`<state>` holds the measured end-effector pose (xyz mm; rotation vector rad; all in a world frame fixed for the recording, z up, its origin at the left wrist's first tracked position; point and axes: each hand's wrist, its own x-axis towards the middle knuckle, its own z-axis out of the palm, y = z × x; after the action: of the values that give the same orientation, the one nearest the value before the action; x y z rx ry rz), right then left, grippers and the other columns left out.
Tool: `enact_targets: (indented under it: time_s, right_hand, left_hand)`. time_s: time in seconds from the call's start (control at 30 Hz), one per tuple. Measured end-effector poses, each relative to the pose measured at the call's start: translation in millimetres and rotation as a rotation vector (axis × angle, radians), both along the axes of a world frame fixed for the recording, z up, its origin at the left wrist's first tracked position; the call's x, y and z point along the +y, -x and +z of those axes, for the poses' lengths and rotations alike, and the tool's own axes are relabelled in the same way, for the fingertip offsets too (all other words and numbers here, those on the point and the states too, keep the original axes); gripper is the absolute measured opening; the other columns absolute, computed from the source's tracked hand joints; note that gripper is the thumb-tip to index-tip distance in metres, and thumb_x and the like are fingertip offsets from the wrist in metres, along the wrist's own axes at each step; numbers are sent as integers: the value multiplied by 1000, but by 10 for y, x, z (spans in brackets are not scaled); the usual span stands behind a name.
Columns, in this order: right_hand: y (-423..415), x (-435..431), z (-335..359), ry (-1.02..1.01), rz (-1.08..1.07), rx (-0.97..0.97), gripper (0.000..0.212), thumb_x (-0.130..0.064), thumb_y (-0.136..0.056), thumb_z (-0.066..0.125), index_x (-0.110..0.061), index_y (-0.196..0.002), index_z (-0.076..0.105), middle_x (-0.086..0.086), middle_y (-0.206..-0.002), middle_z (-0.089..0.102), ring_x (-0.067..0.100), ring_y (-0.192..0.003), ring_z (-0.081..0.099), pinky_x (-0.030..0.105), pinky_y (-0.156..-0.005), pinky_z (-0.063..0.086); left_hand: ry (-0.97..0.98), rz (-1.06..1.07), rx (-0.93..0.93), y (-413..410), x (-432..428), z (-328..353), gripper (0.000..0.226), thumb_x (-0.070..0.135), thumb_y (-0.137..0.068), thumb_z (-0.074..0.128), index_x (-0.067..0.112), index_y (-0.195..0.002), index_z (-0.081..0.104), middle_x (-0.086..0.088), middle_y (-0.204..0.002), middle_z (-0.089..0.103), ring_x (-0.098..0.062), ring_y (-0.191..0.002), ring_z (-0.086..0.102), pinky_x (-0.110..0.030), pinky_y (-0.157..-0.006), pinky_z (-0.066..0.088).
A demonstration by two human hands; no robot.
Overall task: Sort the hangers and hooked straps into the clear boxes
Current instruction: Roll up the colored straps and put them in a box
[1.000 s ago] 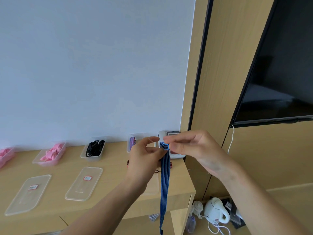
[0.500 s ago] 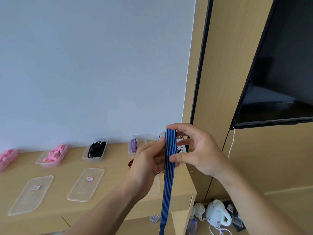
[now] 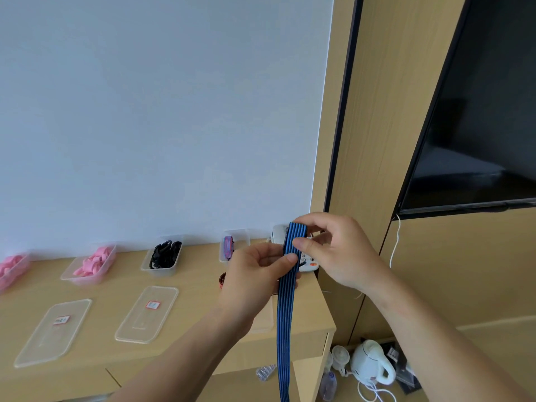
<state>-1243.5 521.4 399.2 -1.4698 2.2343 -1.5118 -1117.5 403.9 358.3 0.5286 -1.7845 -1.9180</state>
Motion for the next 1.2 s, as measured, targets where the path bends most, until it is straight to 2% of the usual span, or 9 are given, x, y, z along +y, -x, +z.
enact_targets:
  time_s: [0.13,0.3,0.37,0.5,0.7,0.8,0.9,1.03,1.2]
  right_hand:
    - [-32,14,2,129,49,-29,20,-14,-87,79,-27,-102,77,-16,-98,75,6,-91,71,21,-77,55]
    - [-92,48,-5,169,202,-339,23,-31,-80,74,-18,-98,80,4,-103,78,30,-97,73,51,-93,55]
    - [-83,64,-30,140,242,-383,29,-25,-75,78,-13,-101,80,4,-111,77,21,-107,72,47,-100,54]
    - [-27,95,-70,177,327,-368,40,-7,-73,85,-6,-111,74,10,-118,74,22,-116,68,40,-100,55]
    - [37,75,-127,284,372,-267,57,1,-60,87,-17,-112,74,5,-121,70,26,-123,63,34,-105,50]
    - [37,62,-158,286,340,-188,61,1,-58,88,-23,-112,74,0,-123,67,24,-125,60,36,-107,49]
    - [28,79,-148,194,267,-51,59,-7,-61,88,-31,-112,73,-14,-128,62,15,-130,57,35,-109,47]
    - [64,103,-88,82,236,-51,61,-21,-74,89,-30,-129,66,-19,-139,57,4,-135,50,26,-105,47]
    - [94,43,14,-7,112,-160,31,-20,-89,77,-37,-113,69,-25,-106,71,3,-109,65,40,-96,55]
  left_hand:
    - [-32,53,-92,-5,-16,-14,35,35,-93,75,1,-88,77,-24,-86,77,-38,-78,78,-37,-64,63]
    - [-64,-2,-35,-8,-48,24,20,16,-101,66,1,-108,76,-28,-103,76,-48,-99,74,-62,-93,58]
    - [-72,-17,3,-11,-61,39,20,6,-101,62,2,-117,74,-25,-108,76,-50,-103,72,-66,-94,56]
    - [-140,5,47,-16,-69,64,30,-4,-98,62,3,-126,65,-28,-106,75,-55,-102,70,-73,-96,51]
    - [-232,-144,70,-24,-81,105,28,0,-95,51,-8,-110,72,-21,-96,70,-66,-105,58,-73,-104,44]
    - [-316,-190,109,-14,-65,134,32,15,-93,55,-4,-111,74,-16,-93,70,-44,-95,60,-75,-104,43]
    - [-255,-166,99,-9,-51,139,23,18,-91,67,2,-105,77,-14,-94,72,-40,-91,65,-75,-100,46]
    - [-161,-122,44,1,-41,162,22,1,-98,62,4,-115,76,-22,-112,75,-50,-100,71,-64,-91,58]
    - [-91,-107,33,20,-20,168,22,4,-100,63,6,-117,77,-18,-110,77,-27,-94,74,-31,-72,61]
